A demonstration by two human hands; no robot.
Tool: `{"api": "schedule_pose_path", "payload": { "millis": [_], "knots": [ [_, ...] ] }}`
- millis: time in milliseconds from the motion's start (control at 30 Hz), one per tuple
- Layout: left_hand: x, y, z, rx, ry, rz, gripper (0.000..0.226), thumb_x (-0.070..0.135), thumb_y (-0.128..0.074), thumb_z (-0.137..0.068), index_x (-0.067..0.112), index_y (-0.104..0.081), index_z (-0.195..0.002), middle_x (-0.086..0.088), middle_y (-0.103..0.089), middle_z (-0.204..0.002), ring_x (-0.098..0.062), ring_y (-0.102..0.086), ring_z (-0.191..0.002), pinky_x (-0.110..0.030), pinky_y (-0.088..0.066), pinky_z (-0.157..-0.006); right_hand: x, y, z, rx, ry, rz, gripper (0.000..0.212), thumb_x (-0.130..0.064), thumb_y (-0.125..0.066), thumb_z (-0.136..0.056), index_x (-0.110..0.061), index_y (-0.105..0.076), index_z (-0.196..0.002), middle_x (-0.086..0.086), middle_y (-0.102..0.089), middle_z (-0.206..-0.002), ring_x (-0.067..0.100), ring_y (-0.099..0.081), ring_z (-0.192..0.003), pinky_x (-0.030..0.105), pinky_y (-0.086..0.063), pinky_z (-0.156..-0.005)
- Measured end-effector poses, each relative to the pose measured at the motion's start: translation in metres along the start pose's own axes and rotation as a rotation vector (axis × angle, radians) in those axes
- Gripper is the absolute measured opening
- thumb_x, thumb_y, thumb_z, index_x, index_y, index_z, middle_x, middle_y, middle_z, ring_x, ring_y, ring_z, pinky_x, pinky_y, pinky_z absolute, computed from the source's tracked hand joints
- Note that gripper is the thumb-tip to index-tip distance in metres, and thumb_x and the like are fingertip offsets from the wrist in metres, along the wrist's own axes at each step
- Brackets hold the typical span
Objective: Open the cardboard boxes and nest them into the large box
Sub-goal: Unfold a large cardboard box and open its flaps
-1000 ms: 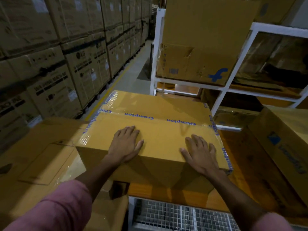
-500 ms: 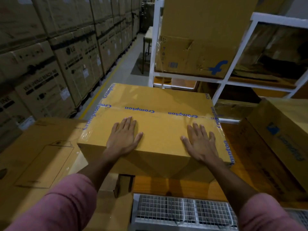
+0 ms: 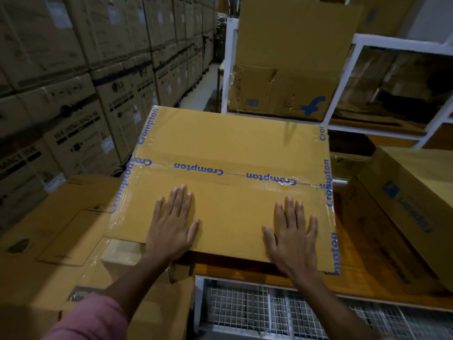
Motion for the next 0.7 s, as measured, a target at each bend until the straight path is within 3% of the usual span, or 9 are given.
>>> {"api": "schedule_pose_path", "payload": {
  "millis": [167, 367, 700],
  "knots": [
    [-0.001, -0.005, -0.005, -0.017, -0.002, -0.019, 0.074, 0.054, -0.023, -0.101, 0.012, -0.013, -0.162, -0.008, 0.001, -0.17, -0.022, 0.002, -0.157, -0.054, -0.013, -0.124, 0.0, -0.002, -0.006, 0.008, 0.009, 0.001, 0.073, -0.058, -0.029, -0.1, -0.017, -0.025, -0.16, 0.009, -0.002, -0.171, 0.029, 0.0, -0.157, 0.065, -0.01, -0.12],
    [0.002, -0.007, 0.009, 0.067, -0.009, -0.024, 0.078, 0.052, -0.032, -0.098, 0.009, -0.015, -0.161, -0.011, -0.002, -0.17, -0.026, -0.004, -0.157, -0.057, -0.016, -0.123, 0.0, -0.004, 0.006, 0.098, 0.028, 0.011, 0.073, -0.055, -0.037, -0.098, -0.014, -0.03, -0.159, 0.011, -0.007, -0.17, 0.031, -0.005, -0.157, 0.066, -0.011, -0.119],
    [0.002, -0.027, 0.0, 0.13, -0.013, -0.085, 0.082, 0.052, -0.04, -0.098, 0.006, -0.015, -0.161, -0.016, -0.005, -0.169, -0.032, -0.007, -0.156, -0.065, -0.016, -0.119, -0.001, -0.026, -0.008, 0.156, 0.033, 0.004, 0.073, -0.053, -0.028, -0.101, -0.008, -0.027, -0.159, 0.016, -0.007, -0.17, 0.037, -0.006, -0.156, 0.07, -0.01, -0.118]
  ]
}}
Point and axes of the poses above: each hand's wrist, its own z-axis away from the middle knuckle, its own y-axis out of the back of the hand, x = y × z, the point moved 8 cm from there along -z, towards the middle knuckle
